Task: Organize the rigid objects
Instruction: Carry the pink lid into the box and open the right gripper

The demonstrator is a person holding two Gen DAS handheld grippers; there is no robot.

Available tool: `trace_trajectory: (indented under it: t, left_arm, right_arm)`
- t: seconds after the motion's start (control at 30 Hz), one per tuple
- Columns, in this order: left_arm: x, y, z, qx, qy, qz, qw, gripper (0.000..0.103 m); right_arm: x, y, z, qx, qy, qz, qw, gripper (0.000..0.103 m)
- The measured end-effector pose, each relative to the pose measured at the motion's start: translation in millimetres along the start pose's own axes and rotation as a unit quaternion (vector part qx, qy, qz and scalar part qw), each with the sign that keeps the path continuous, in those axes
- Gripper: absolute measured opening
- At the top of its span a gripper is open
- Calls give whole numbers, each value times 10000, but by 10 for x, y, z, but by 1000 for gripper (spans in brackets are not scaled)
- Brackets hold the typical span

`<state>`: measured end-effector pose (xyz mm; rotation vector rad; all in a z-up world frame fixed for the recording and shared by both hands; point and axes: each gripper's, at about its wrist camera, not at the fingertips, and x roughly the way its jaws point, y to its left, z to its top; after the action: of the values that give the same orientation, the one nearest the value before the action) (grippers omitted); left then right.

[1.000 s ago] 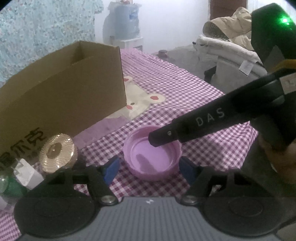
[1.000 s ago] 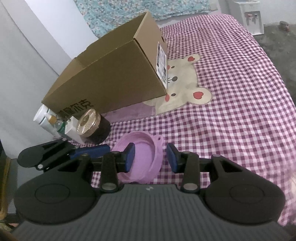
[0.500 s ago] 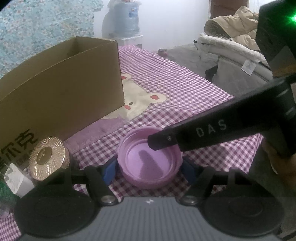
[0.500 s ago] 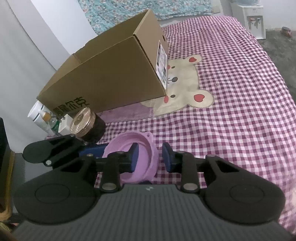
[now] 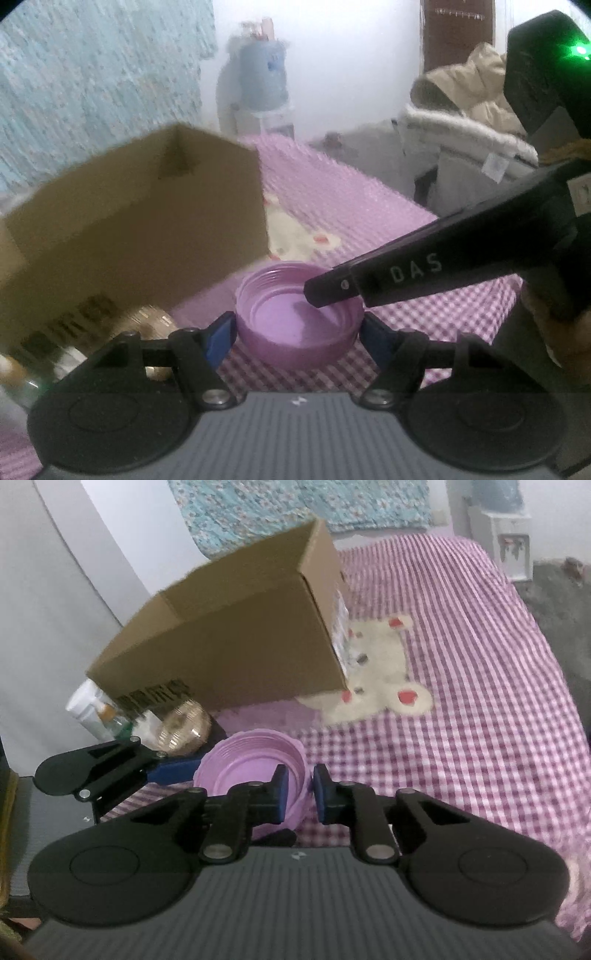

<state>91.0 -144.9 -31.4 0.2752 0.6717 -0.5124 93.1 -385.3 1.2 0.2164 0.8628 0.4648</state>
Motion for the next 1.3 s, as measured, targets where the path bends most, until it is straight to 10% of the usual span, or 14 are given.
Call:
trace_trajectory:
  t: [0.4,0.83,1.3]
  left_arm:
    - [-469,810,745,145,-564,789,9952,74]
    - [691,2154,1302,-997,1408,433,9841,74]
    - [1559,2690,1245,-1592,2482,718,9528,74]
  right_arm:
    - [-52,742,1064,-1239,-562,515,9894,14]
    - [1457,825,2363,-1063,972,862,9858,13]
    - [2609,775,2610,-957,1650,830,9781,12]
